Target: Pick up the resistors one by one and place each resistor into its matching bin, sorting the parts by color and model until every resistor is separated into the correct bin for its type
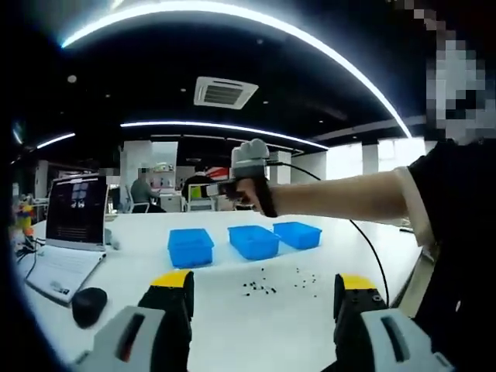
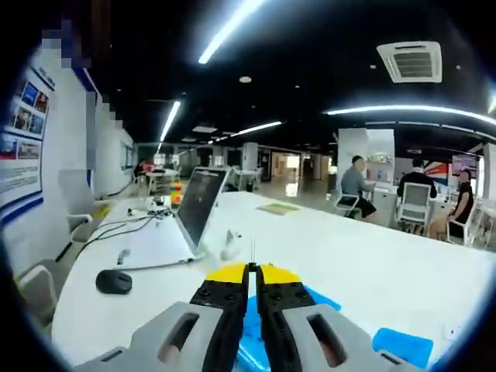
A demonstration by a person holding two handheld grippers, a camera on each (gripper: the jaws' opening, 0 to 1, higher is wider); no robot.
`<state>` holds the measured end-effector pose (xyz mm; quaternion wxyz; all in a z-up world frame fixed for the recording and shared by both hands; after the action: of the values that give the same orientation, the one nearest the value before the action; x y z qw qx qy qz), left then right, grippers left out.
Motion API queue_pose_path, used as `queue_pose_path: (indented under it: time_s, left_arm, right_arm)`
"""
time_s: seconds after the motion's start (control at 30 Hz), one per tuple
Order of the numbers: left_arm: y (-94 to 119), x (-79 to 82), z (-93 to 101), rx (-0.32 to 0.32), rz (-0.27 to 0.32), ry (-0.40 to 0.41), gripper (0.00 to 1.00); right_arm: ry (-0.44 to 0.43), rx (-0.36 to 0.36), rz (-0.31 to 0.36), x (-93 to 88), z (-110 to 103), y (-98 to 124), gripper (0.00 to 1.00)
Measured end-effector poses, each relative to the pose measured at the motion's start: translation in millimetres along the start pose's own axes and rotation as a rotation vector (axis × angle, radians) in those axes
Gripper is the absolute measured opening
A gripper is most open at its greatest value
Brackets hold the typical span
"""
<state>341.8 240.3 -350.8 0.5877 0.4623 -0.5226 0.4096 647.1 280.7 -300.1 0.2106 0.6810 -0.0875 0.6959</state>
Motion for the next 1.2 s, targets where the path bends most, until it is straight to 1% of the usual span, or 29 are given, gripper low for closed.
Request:
queue_pose_path:
  time_s: [0.07,0.13,0.2,0.27,0.33,0.47,0.5,0.57,0.67,0.73,0.87,0.9,0.93,0.97,1.0,1.03,1.07,1.13,1.2]
  left_arm:
    - [0,0.5,1.0,-0.002,0.002,0.003,0.74]
    - [-1,-0.5,1.9,-0.002,-0.002,0.002,0.74]
    - [-2,-1.3,3.5,-0.005,-0.005,0.001,0.74]
    - [-2,-1.0,4.9,-0.008,-0.005,0.000,0.74]
    - [-2,-0.6,5.1,-0.008,-0.004,0.002,0.74]
    - [-3,-0.3,5.6,-0.011,-0.002,0.003,0.74]
    - [-4,-0.6,6.3,-0.015,-0.002,0.000,0.74]
    - [-5,-0.7,7.3,-0.021,-0.001,0.001,0.74]
    - [-10,-1.2,8.2,-0.033,-0.001,0.000,0.74]
    - [-14,-1.3,7.8,-0.040,0.000,-0.001,0.74]
    - [-23,-0.1,7.6,-0.057,0.002,-0.004,0.74]
    - [-25,0.0,8.0,-0.063,0.002,-0.008,0.74]
    - [-28,0.4,8.2,-0.067,0.002,-0.010,0.74]
    - [-29,0.5,8.8,-0.072,0.002,-0.011,0.74]
    - [-32,1.1,10.3,-0.083,0.003,-0.014,0.74]
    - [-34,1.0,11.4,-0.090,0.002,-0.016,0.74]
    - [-35,0.8,12.2,-0.095,0.001,-0.018,0.74]
    - [-38,-0.2,13.4,-0.102,-0.002,-0.020,0.74]
    - [-41,-1.7,14.6,-0.107,-0.007,-0.018,0.74]
  right_arm:
    - [0.019,-0.010,-0.013,-3.1,3,-1,0.07]
    - [0.028,-0.025,-0.034,-6.7,7,-2,0.11]
    - [0.017,-0.023,-0.020,-5.2,8,1,0.19]
    - [0.016,-0.018,-0.018,-5.6,6,4,0.20]
    - [0.020,-0.014,-0.022,-6.9,5,11,0.21]
    - [-0.023,0.039,-0.009,-6.5,-6,32,0.28]
    - [-0.020,0.056,-0.013,-8.0,-11,42,0.29]
    - [0.003,0.069,-0.018,-11.3,-16,61,0.29]
    - [0.007,0.085,-0.020,-16.8,-23,91,0.33]
    - [0.013,0.089,-0.017,-21.4,-28,118,0.34]
    - [-0.002,0.068,0.015,-31.4,-36,176,0.36]
    - [-0.007,0.049,0.035,-35.0,-38,196,0.36]
    - [-0.007,0.040,0.039,-39.3,-40,211,0.37]
    - [-0.025,0.017,0.052,-42.9,-40,227,0.37]
    - [-0.060,0.008,0.066,-47.0,-42,242,0.38]
    - [-0.088,0.004,0.070,-50.6,-43,253,0.38]
    - [-0.124,-0.013,0.089,-54.2,-43,268,0.39]
    - [-0.128,-0.077,0.116,-62.0,-41,300,0.39]
    - [-0.106,-0.145,0.106,-74.7,-41,330,0.40]
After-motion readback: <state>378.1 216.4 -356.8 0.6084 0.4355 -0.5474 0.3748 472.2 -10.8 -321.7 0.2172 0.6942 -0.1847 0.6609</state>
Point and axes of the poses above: the point that each gripper's makers call its tool centre point, and the gripper's own axes: y roughly backward along the fingers, z roughly to its right, x roughly out of its top, the point moved 1 cm from there along y, roughly backward along the fingers, and after that the axes turned 7 degrees about x, right-handed, at the moved point
